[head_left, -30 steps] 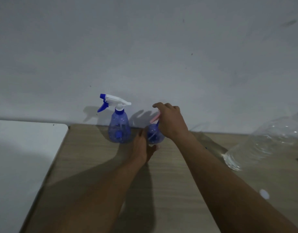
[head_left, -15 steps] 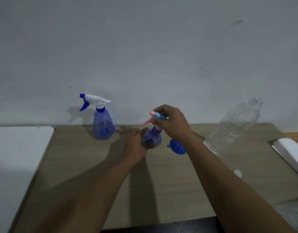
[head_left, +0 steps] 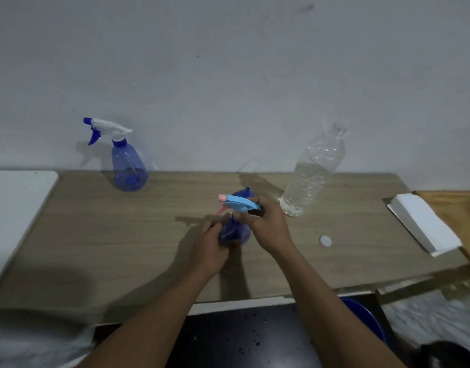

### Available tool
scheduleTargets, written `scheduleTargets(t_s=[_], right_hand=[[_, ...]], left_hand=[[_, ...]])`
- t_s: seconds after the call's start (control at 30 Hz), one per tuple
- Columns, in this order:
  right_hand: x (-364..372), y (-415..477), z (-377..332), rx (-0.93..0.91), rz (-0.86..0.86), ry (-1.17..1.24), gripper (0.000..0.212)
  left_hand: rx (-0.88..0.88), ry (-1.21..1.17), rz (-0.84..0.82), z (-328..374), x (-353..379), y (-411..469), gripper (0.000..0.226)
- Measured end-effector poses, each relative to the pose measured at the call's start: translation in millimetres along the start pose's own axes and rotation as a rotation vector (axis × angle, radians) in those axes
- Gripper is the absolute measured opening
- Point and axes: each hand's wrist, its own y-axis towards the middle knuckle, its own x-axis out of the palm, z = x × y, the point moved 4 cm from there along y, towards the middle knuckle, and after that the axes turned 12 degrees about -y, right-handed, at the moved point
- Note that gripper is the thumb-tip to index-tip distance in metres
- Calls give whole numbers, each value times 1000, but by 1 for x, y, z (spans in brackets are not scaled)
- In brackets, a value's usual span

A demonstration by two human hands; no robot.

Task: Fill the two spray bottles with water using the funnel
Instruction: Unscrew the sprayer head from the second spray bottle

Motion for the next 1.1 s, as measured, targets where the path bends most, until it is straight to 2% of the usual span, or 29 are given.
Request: scheduleTargets(t_s=[0.2, 0.4, 0.57, 0.67, 0.8, 0.9, 1.03, 1.1], right_hand=[[12, -17, 32, 41, -4, 198, 39], [21, -24, 33, 33, 79, 233, 33], [32, -26, 38, -85, 97, 189, 17], [34, -26, 41, -152, 65, 139, 15], [33, -21, 38, -65, 9, 220, 35], [31, -20, 41, -95, -24, 220, 24], [30, -26, 41, -119, -57, 190, 44], [32, -23, 40, -89, -30, 166, 41]], left_hand=[[26, 238, 44, 2, 15, -20, 50], [-10, 107, 108, 3, 23, -27, 45], [29, 60, 165, -11, 23, -26, 43], [93, 86, 176, -8, 22, -26, 41], [59, 124, 192, -13, 21, -24, 49], [46, 112, 183, -14, 20, -23, 57], [67, 88, 190, -10, 16, -24, 41], [89, 87, 217, -8, 16, -24, 40]])
